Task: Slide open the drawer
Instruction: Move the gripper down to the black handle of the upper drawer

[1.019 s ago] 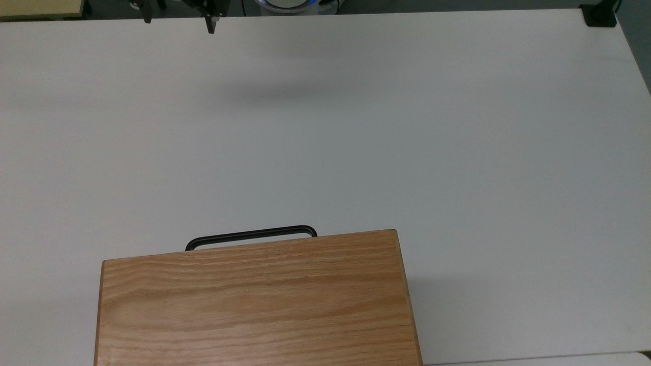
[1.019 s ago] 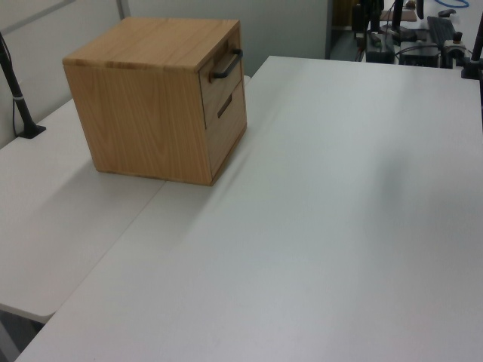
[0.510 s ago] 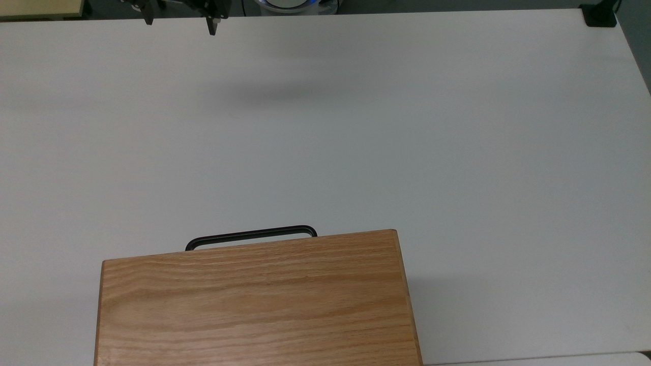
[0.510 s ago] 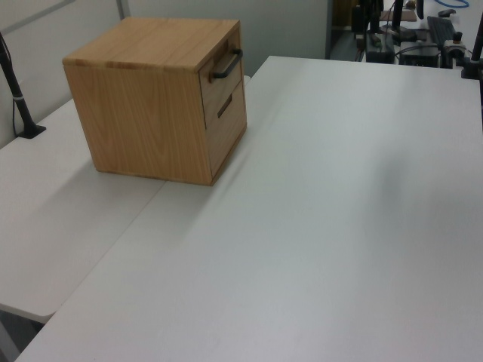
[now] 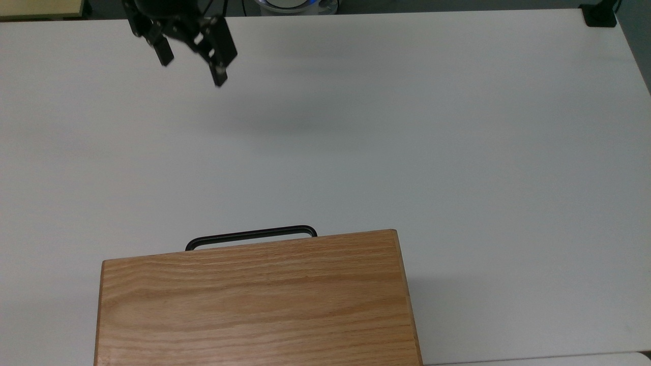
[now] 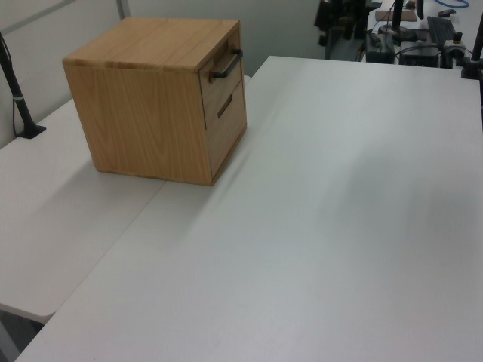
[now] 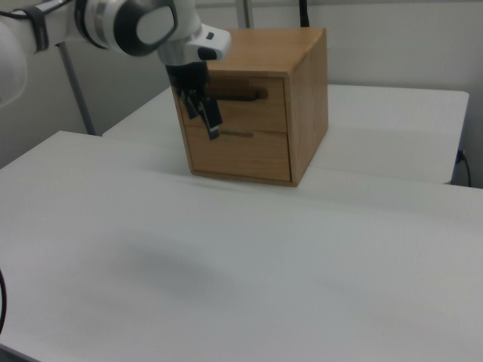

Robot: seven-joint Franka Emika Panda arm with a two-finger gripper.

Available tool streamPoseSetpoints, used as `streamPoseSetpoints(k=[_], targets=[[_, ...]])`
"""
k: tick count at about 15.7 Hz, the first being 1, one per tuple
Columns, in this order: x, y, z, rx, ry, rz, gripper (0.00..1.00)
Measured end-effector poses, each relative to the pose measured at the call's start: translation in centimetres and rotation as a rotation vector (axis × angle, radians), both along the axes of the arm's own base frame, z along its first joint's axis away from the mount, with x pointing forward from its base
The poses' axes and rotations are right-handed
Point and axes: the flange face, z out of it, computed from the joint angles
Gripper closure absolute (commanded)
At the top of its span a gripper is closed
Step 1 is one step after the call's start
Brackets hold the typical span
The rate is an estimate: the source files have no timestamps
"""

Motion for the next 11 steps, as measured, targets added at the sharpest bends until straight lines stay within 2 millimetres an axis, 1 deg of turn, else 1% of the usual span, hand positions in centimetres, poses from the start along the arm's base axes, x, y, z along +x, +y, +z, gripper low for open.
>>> streamPoseSetpoints(k=[7,9,11], targets=[[6.0,0.5,-3.0,0.226,-0.257,-0.535,0.00],[7.2,0.8,-4.0,0.267,-0.312,-0.642,0.00],[8.2,1.9,-4.9,0.294,-0.348,-0.694,0.00]])
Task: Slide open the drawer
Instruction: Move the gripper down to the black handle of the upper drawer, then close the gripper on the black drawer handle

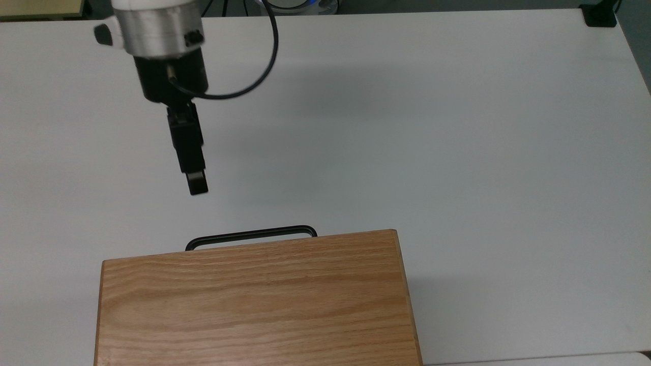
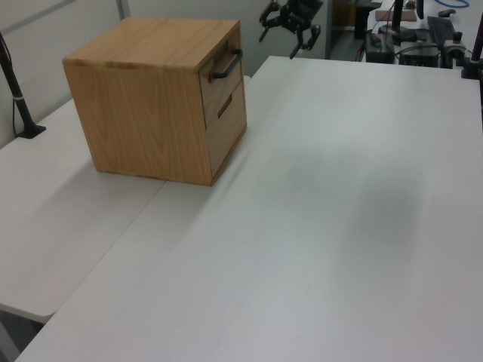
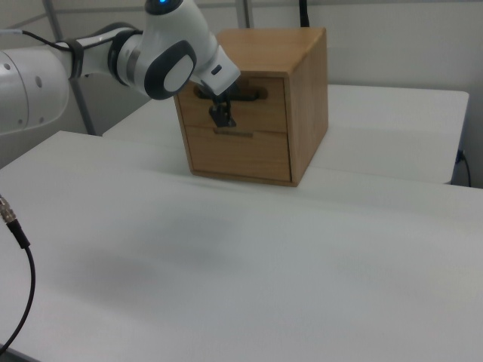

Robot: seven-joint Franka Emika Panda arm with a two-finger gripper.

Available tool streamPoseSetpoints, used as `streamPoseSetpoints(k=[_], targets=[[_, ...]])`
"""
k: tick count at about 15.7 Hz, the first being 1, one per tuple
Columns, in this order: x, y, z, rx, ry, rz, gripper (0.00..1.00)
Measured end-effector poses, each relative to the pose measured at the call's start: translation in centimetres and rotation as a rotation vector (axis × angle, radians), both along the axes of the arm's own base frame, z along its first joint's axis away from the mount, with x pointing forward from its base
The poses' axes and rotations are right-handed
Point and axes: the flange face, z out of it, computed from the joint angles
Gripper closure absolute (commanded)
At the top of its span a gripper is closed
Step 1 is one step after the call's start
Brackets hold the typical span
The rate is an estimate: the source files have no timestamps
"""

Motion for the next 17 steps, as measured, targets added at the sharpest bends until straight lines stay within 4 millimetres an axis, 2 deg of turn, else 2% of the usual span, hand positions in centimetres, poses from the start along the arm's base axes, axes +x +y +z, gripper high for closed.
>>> streamPoseSetpoints(k=[3,6,7,10,12,14,17], targets=[[1.4,3.2,-0.9,0.020,-0.082,-0.035,0.00],[2.6,6.2,-2.5,0.038,-0.154,-0.061,0.06],[3.0,6.9,-3.1,0.044,-0.178,-0.071,0.12],[3.8,8.2,-5.0,0.046,-0.219,-0.087,0.50],[4.0,8.4,-5.5,0.049,-0.232,-0.095,0.58],[4.1,8.4,-5.3,0.050,-0.235,-0.097,0.72],[4.0,7.9,-3.7,0.052,-0.262,-0.105,0.75]])
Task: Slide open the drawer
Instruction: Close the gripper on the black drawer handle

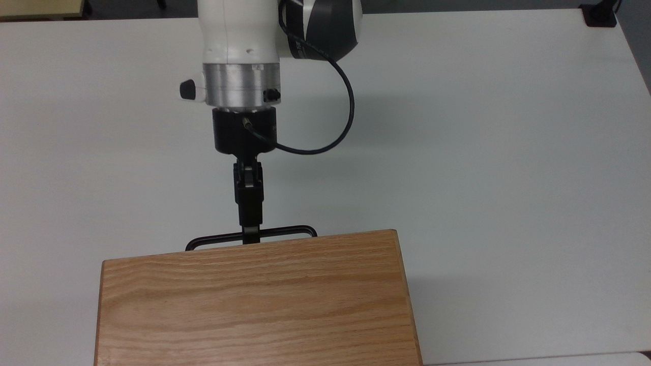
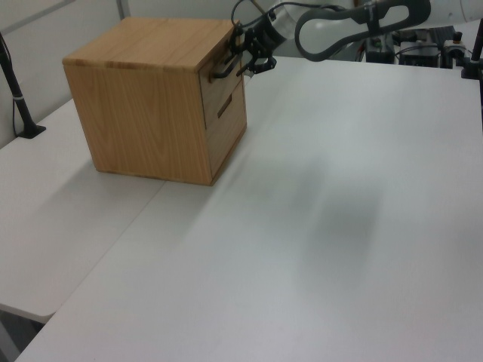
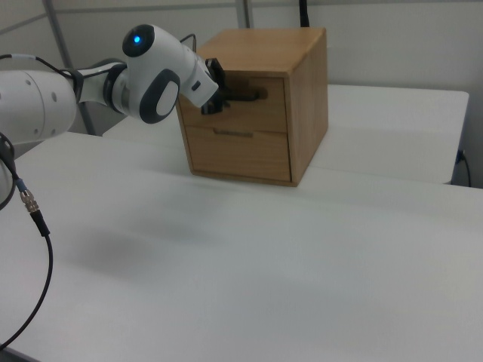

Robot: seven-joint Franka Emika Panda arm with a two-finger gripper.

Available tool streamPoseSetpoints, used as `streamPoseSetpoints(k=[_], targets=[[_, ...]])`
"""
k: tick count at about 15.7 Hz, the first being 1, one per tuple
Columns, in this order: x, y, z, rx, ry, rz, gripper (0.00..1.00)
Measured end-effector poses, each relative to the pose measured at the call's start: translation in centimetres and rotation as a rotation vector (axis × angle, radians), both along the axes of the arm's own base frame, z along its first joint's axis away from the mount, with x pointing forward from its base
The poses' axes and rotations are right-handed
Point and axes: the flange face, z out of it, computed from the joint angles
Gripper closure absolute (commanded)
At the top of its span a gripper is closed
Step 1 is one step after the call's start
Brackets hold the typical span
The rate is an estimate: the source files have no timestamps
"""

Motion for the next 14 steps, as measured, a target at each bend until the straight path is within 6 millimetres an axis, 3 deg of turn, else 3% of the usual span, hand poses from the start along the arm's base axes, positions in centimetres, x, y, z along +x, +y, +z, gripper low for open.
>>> streamPoseSetpoints(k=[6,8,14], targets=[[-2.3,-1.3,3.4,0.025,-0.017,-0.010,0.79],[-3.2,-1.3,4.1,0.036,-0.014,-0.006,0.69],[-3.3,-1.3,2.4,0.035,0.015,-0.006,0.68]])
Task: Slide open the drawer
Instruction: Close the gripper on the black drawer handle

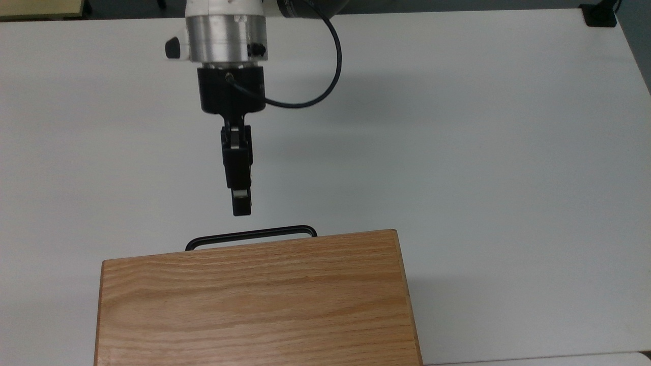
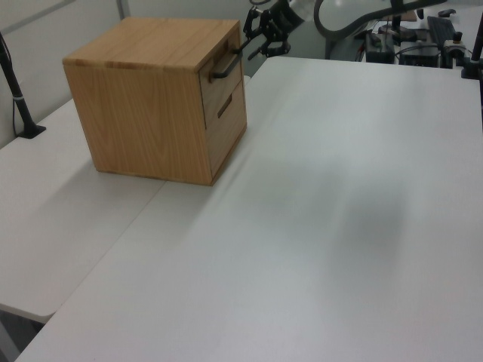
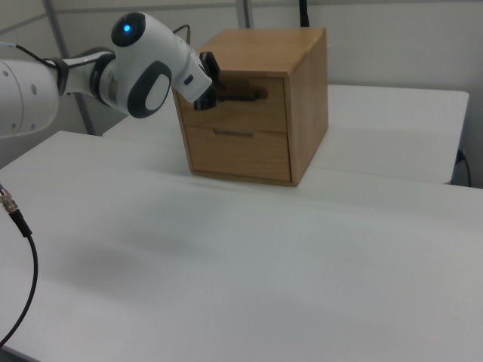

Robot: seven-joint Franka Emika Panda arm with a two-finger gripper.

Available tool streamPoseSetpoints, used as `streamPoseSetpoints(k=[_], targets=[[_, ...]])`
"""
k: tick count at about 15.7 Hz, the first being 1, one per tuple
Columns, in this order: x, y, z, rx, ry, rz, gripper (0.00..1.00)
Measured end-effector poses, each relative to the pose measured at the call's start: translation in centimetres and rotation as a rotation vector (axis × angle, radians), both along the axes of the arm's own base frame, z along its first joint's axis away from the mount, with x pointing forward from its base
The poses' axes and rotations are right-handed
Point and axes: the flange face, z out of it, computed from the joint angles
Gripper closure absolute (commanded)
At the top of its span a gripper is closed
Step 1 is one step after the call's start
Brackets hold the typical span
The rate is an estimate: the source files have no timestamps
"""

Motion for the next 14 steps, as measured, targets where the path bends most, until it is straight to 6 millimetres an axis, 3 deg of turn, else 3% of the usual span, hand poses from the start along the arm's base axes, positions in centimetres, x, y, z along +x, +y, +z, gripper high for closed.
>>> streamPoseSetpoints(k=[5,14], targets=[[1.4,0.4,-3.8,-0.017,0.045,0.001,0.68],[1.8,-0.5,-3.6,-0.020,0.039,-0.010,0.61]])
